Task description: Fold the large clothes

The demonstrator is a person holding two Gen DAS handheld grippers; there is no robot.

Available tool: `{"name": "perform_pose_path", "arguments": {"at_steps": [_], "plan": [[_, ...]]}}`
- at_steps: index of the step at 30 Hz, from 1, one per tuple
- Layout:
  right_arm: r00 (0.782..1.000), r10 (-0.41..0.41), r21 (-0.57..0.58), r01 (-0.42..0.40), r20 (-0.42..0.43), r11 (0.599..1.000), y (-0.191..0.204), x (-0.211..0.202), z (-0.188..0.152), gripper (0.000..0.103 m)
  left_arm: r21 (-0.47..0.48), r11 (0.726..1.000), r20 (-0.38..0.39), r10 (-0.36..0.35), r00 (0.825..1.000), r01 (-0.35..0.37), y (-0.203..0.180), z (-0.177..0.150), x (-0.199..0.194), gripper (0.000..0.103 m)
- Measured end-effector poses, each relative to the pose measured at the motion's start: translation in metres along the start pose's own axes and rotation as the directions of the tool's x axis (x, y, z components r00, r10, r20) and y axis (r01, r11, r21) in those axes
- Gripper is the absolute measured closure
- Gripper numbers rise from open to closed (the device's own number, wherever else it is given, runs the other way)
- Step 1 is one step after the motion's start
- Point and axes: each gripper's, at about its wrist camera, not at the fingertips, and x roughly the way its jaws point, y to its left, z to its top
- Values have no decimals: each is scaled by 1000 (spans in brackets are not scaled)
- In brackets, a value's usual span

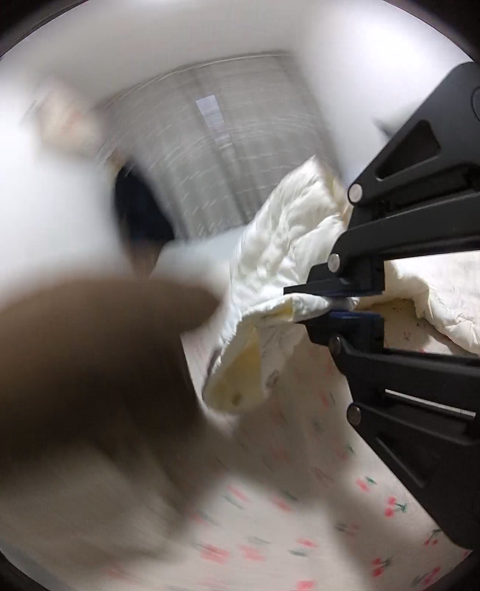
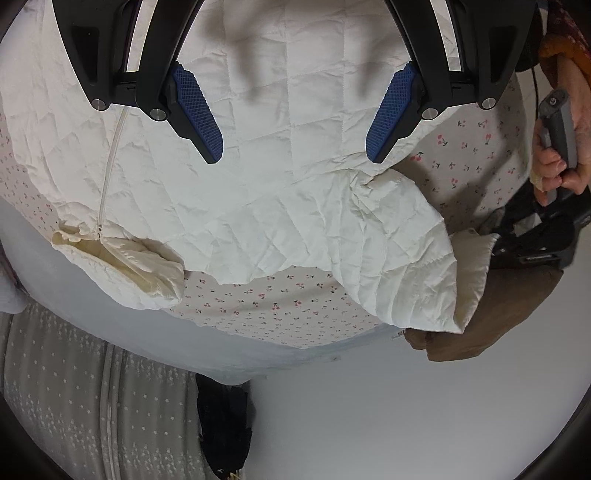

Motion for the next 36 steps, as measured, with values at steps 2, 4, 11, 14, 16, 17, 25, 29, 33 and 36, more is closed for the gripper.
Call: {"name": "perform_pose_path", "arguments": {"at_steps": [2, 4, 11, 14, 16, 17, 25, 29, 33, 36], "plan": [[1000, -9, 28, 8, 2, 1000, -6, 4, 2, 21, 231, 973, 63, -42, 997, 26, -53, 2, -16, 97], [1000, -23, 44, 23, 8, 999, -13, 8, 5, 21, 430, 903, 154, -100, 983, 25, -99, 5, -34, 97], [1000, -4, 203, 8, -18, 979, -36, 45, 24, 38, 688, 720, 318, -189, 929, -89, -159, 36, -63, 97], [995, 80, 165, -70, -58, 984, -5, 75, 30, 49, 686, 713, 334, -130, 933, -147, -147, 46, -59, 97], [986, 136, 134, -122, -98, 983, 22, 98, 32, 52, 659, 735, 327, -85, 941, -163, -134, 60, -58, 97], [983, 135, 119, -121, -123, 986, 36, 109, 33, 56, 640, 751, 316, -67, 947, -161, -129, 70, -63, 97], [974, 19, -45, -30, -227, 999, 82, 151, 37, 56, 593, 805, 256, -152, 955, -31, -84, 56, -50, 98], [996, 35, 69, -29, -88, 997, 41, 117, 54, 57, 620, 785, 269, -208, 940, -4, -76, 55, -61, 98], [992, -104, 168, 116, -76, 979, -11, 123, 72, 64, 645, 763, 271, -269, 924, 33, -85, 48, -68, 98], [983, -143, 169, 162, -119, 972, -25, 154, 90, 71, 665, 745, 253, -301, 920, 61, -100, 48, -64, 98]]}}
